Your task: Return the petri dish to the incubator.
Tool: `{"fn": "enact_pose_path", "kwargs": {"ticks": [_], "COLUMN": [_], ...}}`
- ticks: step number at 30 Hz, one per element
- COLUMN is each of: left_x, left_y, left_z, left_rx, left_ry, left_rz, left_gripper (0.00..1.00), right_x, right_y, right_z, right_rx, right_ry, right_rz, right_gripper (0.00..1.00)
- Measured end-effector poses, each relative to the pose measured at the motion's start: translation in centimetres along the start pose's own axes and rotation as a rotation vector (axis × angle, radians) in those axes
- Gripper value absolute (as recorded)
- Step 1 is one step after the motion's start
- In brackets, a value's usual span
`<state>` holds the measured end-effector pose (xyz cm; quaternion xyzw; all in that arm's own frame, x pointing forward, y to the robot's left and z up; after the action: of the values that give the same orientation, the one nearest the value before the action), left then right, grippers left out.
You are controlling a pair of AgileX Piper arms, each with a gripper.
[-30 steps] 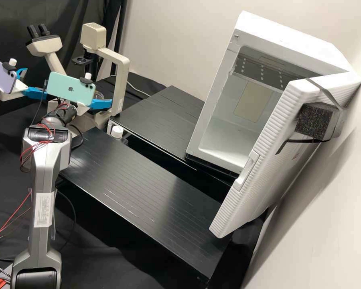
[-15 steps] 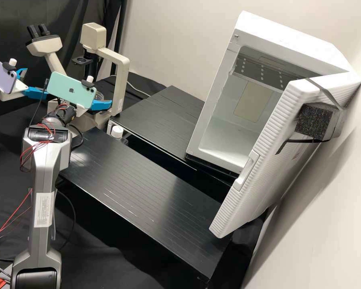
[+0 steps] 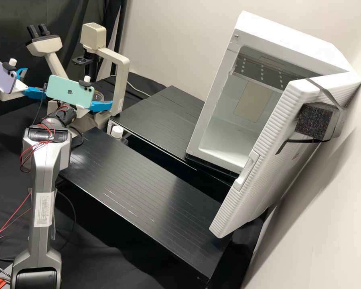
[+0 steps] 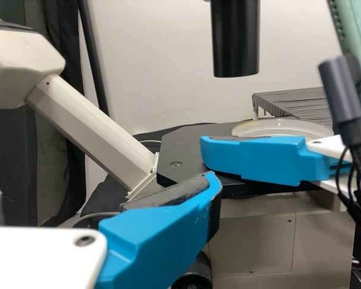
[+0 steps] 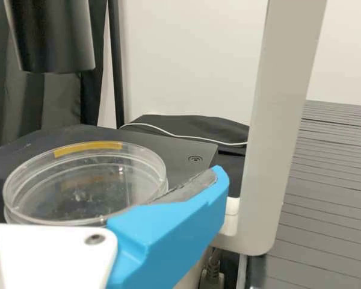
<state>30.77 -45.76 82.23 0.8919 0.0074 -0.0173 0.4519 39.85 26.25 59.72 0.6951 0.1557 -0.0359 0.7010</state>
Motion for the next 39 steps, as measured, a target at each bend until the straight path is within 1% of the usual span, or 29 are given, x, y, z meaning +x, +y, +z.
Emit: {"fn": "enact_pose_path", "kwargs": {"ticks": [4, 5, 11, 14, 23, 25, 29, 39], "left_x": [0.0, 0.0, 0.0, 0.0, 0.0, 0.0, 0.0, 0.0], "left_y": [0.0, 0.0, 0.0, 0.0, 0.0, 0.0, 0.0, 0.0], "left_z": [0.0, 0.0, 0.0, 0.0, 0.0, 0.0, 0.0, 0.0], "left_rx": [0.0, 0.0, 0.0, 0.0, 0.0, 0.0, 0.0, 0.0], "left_ry": [0.0, 0.0, 0.0, 0.0, 0.0, 0.0, 0.0, 0.0], "left_rz": [0.0, 0.0, 0.0, 0.0, 0.0, 0.0, 0.0, 0.0], "left_gripper": [1.0, 1.0, 1.0, 1.0, 1.0, 1.0, 1.0, 1.0], "right_x": [0.0, 0.0, 0.0, 0.0, 0.0, 0.0, 0.0, -0.03], "right_y": [0.0, 0.0, 0.0, 0.0, 0.01, 0.01, 0.01, -0.03], "right_z": [0.03, 0.03, 0.03, 0.04, 0.08, 0.12, 0.14, 0.22], "right_rx": [0.005, 0.005, 0.005, -0.009, -0.01, -0.004, -0.012, -0.002], "right_ry": [-0.003, -0.003, -0.003, -0.004, -0.009, -0.013, -0.015, -0.029], "right_rz": [0.0, 0.0, 0.0, 0.0, 0.001, 0.001, 0.001, 0.001], "right_gripper": [1.0, 0.0, 0.0, 0.0, 0.0, 0.0, 0.0, 0.0]}}
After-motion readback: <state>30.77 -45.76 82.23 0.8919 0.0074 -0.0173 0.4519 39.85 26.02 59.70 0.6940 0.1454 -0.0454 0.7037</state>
